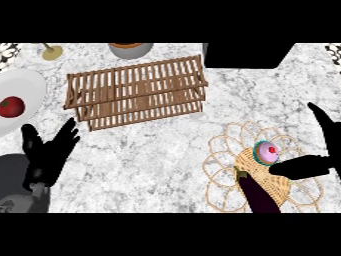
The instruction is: Pick the cupcake from the placemat and place it in the tiered shelf
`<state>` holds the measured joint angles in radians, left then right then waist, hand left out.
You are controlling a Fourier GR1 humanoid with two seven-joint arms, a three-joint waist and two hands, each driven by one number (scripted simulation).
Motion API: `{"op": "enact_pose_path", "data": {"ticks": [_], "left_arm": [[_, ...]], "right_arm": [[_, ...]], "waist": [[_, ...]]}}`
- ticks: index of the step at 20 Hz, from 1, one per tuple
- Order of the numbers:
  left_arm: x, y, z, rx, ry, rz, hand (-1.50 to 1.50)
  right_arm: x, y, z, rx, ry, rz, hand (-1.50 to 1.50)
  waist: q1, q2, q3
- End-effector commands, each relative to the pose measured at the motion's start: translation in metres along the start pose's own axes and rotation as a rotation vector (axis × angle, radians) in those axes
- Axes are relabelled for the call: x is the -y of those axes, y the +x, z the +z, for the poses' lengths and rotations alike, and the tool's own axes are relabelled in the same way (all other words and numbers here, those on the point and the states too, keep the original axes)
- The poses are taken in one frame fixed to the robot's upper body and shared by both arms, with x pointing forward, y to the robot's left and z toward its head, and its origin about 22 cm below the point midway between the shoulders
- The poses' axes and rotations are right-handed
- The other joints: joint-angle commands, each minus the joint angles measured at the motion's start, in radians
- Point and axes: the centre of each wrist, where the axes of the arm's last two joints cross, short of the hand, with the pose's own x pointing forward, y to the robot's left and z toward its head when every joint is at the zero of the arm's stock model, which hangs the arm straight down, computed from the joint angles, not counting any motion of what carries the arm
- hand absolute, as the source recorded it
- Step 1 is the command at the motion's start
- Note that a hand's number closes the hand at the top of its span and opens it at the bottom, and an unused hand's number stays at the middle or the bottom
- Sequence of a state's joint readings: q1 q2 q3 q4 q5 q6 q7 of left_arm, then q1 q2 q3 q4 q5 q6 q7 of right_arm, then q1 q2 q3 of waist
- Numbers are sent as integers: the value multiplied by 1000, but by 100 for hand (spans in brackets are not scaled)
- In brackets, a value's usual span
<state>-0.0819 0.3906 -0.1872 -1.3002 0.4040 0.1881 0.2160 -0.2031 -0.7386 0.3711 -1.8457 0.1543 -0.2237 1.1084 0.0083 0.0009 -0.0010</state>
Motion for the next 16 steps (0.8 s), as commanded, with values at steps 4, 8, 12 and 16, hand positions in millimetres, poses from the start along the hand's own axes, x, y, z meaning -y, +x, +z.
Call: {"op": "enact_pose_path", "data": {"ticks": [4,8,12,16], "left_arm": [[-20,4,12,3,-9,-1,0],[-4,6,6,27,-6,-6,0],[2,-9,5,-2,3,3,0],[-12,14,9,2,-2,2,0]], "right_arm": [[-27,2,6,-163,-44,49,-150],[-30,2,-1,-155,-48,54,-150],[-46,18,-20,-163,-52,47,-150],[-68,-3,-20,-205,-66,72,-150]], "waist": [[-5,-4,0],[-7,-2,1],[-3,0,0],[-3,-1,1]]}}
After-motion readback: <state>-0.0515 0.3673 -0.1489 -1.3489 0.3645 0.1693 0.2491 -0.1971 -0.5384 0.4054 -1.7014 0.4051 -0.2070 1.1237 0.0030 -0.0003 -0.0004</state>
